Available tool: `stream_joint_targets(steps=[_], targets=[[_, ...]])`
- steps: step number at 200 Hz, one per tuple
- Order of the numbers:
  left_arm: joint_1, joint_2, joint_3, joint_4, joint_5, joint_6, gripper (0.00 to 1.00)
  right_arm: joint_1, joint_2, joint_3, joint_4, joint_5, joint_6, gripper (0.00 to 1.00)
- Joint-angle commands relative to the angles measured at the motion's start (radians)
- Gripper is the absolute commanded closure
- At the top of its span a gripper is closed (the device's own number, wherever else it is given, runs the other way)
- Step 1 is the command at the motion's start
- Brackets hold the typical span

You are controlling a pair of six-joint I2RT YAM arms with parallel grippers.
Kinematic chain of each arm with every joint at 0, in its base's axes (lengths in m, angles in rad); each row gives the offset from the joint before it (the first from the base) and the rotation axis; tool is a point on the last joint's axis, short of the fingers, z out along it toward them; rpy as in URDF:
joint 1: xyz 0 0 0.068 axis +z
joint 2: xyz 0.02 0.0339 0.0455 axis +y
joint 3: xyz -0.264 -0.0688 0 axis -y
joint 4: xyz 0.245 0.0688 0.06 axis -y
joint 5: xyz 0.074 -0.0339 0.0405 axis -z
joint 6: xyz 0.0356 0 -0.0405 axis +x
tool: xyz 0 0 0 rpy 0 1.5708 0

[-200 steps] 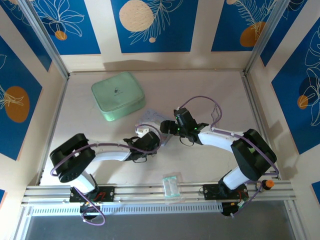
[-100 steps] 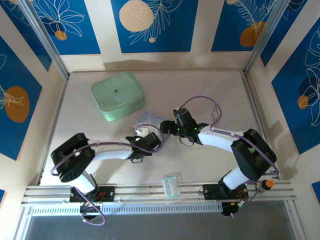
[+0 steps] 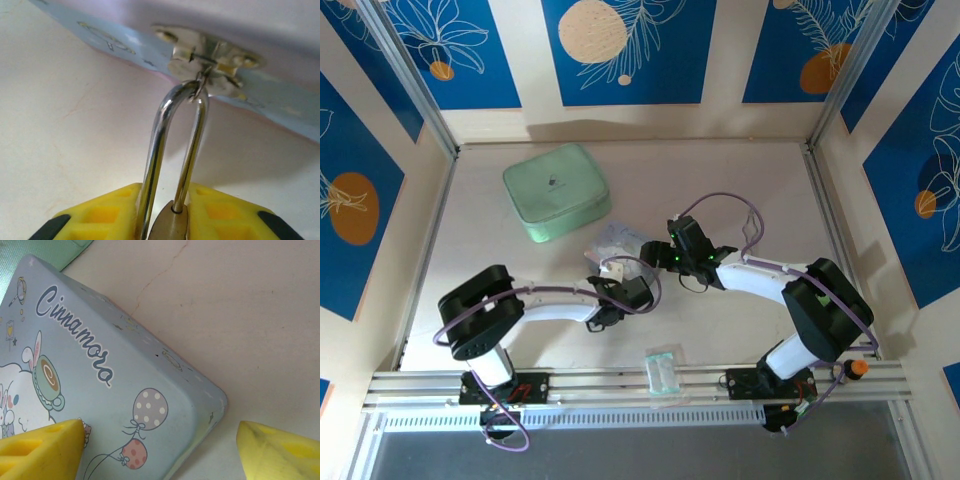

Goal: Unlock the padlock with the key

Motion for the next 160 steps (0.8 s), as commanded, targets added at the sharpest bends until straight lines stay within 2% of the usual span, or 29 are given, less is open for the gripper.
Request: stream_joint_targets(steps=[1, 112, 160], targets=[[-0.010, 0.009, 0.019, -0.074, -0.013, -0.012, 0.73, 0.001, -0.004, -0.017, -0.069, 0.009, 0.010, 0.21], [-0.057, 0.041, 0.062, -0.159, -0.013, -0.028, 0.72, 0.001, -0.006, -0.035, -0.053, 0.007, 0.018, 0.21], [-0.060, 0.052, 0.080, -0.220, -0.057, -0.026, 0.77, 0.001, -0.007, -0.043, -0.047, 0.005, 0.022, 0.21]])
